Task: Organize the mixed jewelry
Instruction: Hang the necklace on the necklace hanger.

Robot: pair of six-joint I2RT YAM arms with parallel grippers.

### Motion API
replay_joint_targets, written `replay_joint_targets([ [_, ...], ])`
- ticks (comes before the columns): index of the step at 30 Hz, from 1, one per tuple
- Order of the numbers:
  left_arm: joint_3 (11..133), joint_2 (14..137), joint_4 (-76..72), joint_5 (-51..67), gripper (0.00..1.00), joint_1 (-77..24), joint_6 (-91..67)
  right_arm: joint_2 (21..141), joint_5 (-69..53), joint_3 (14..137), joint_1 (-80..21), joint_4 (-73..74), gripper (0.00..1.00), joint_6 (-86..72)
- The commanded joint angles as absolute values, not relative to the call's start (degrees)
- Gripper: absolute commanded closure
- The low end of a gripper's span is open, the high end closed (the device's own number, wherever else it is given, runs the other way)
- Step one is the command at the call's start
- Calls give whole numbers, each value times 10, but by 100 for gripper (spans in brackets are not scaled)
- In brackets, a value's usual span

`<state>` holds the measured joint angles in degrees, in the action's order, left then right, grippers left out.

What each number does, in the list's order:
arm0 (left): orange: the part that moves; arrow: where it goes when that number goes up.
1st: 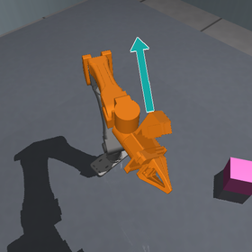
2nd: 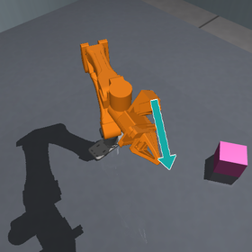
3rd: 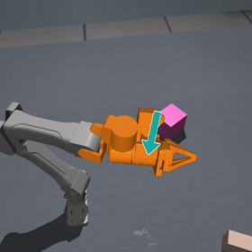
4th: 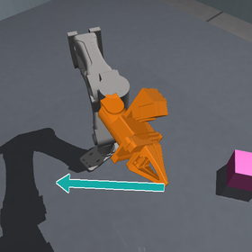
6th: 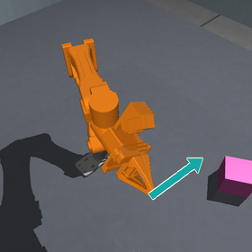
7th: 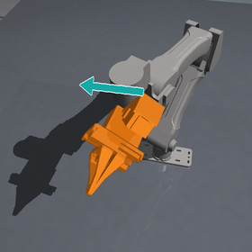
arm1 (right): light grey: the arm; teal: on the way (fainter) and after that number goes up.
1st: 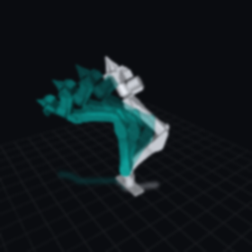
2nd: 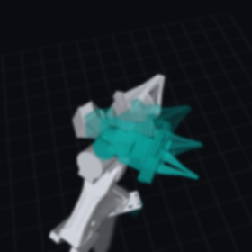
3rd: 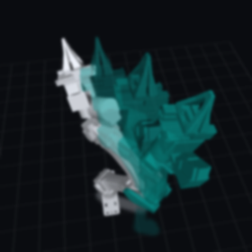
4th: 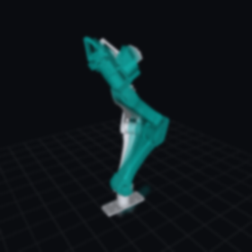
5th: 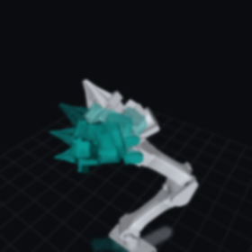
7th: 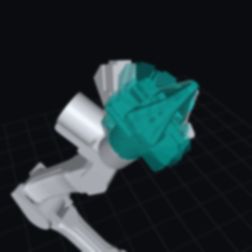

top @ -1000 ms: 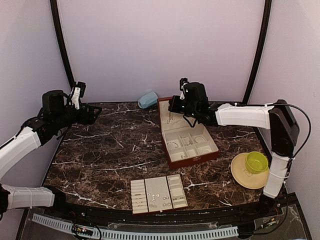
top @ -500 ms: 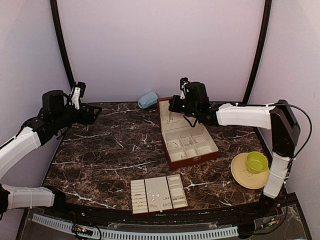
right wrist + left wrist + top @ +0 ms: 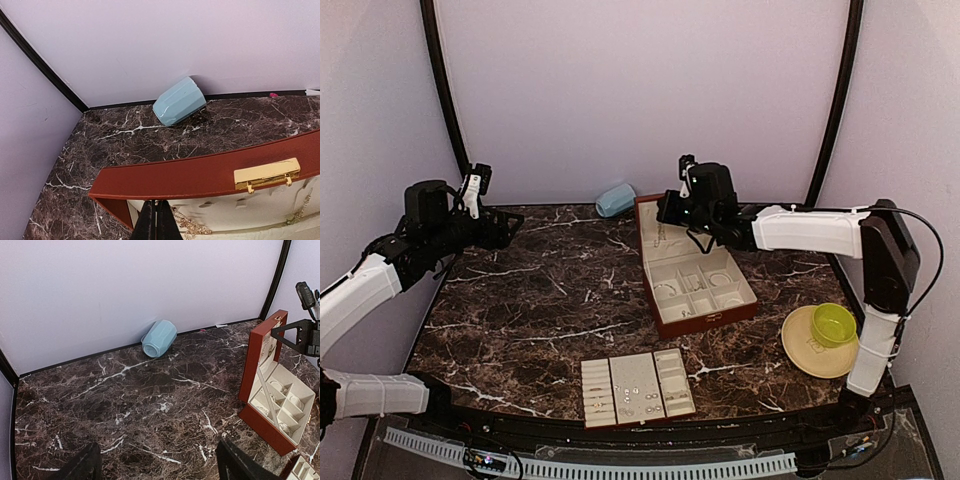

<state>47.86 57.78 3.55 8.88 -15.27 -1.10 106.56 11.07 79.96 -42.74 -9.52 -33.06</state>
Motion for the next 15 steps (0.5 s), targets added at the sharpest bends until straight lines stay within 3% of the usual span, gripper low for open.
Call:
replay_joint_targets([
  [1, 475, 564, 39, 93, 18, -150, -11, 1076, 100, 822, -425, -108, 100, -323],
  [15, 474, 563, 40, 92, 18, -150, -11, 1086, 90, 833, -424, -104, 100, -321],
])
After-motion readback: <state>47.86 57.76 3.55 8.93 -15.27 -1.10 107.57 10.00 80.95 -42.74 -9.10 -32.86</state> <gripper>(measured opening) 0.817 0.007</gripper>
